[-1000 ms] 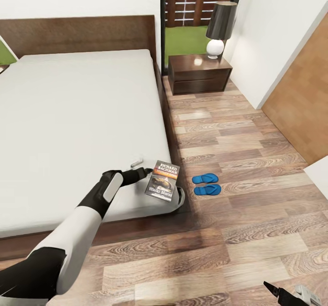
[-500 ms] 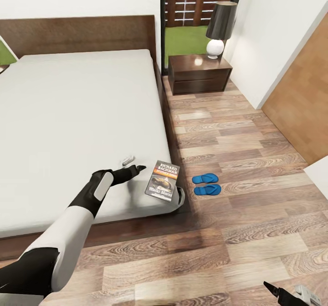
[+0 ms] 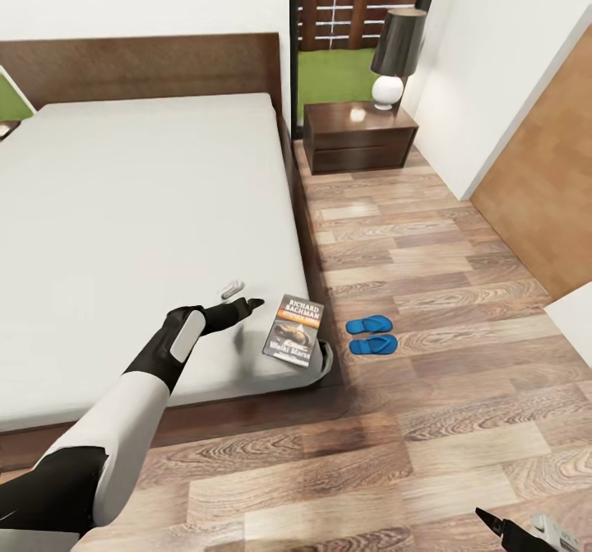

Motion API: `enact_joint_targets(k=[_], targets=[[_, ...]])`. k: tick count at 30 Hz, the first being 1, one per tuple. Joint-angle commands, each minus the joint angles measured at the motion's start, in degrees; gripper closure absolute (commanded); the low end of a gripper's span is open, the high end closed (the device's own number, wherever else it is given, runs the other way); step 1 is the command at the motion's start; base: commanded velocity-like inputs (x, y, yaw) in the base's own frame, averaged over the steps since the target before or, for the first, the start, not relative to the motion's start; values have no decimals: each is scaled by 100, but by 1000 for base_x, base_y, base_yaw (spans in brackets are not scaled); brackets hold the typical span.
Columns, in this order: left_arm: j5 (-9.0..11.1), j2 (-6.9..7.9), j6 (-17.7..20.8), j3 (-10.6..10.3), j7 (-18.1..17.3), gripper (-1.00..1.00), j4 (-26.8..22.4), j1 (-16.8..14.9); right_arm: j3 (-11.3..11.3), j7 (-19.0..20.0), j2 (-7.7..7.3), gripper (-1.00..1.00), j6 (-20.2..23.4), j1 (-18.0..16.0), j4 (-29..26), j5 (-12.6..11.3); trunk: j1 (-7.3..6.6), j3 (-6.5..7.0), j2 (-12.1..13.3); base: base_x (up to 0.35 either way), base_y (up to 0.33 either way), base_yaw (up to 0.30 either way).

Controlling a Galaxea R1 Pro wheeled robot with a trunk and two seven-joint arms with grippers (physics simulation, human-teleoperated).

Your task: In the bedroom, move the book from the bed onto either nightstand, and place the two sandals side by side next to the bed.

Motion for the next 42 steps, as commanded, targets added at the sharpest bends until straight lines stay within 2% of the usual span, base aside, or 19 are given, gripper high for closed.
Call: enact_joint_targets(k=[1,15,19,20,22,23,24,26,28,34,35,40,42], targets=[[14,0,25,4,-2,-100,-3,-2,27,22,-2,-100,-7,-5,10,-51,-23,15,40,0,0,0],[21,-7,23,-1,-41,-100,170,14,27,14,-2,-100,-14,-7,12,-51,-330,267,601,0,0,0],[16,24,65,3,-402,-100,194,59,27,14,-2,-100,-9,-6,17,-51,-418,338,762,0,0,0],[15,108,168,4,-774,-100,197,75,27,15,-2,-100,-8,-4,18,-51,-440,356,802,0,0,0],[14,195,260,5,-1065,-100,199,82,27,17,-2,-100,-8,-5,18,-51,-484,392,882,0,0,0],[14,298,358,3,-1371,-100,204,87,27,17,-2,-100,-8,-4,18,-51,-506,410,922,0,0,0],[14,519,520,-1,-1976,-100,221,103,27,18,-2,-100,-4,-4,18,-51,-528,428,962,0,0,0],[12,711,624,-3,-2467,-100,228,181,27,18,-3,-100,-1,-5,18,-51,-572,464,1043,0,0,0],[5,835,708,-7,-2821,-100,232,313,27,20,-4,-100,2,-4,18,-51,-616,500,1123,0,0,0],[-11,1026,797,-9,-3418,-100,222,752,27,22,-2,-100,15,-8,25,-51,-748,608,1363,0,0,0],[-16,1061,802,-13,-3667,-100,219,876,27,22,-2,-100,17,-5,26,-51,-770,626,1404,0,0,0],[-42,1093,800,-45,-4324,-100,213,1289,27,22,-3,-100,32,-5,27,-51,-879,715,1604,0,0,0],[-49,1097,791,-199,-4638,-100,197,1573,27,22,-2,-100,35,-7,27,-51,-923,751,1684,0,0,0]])
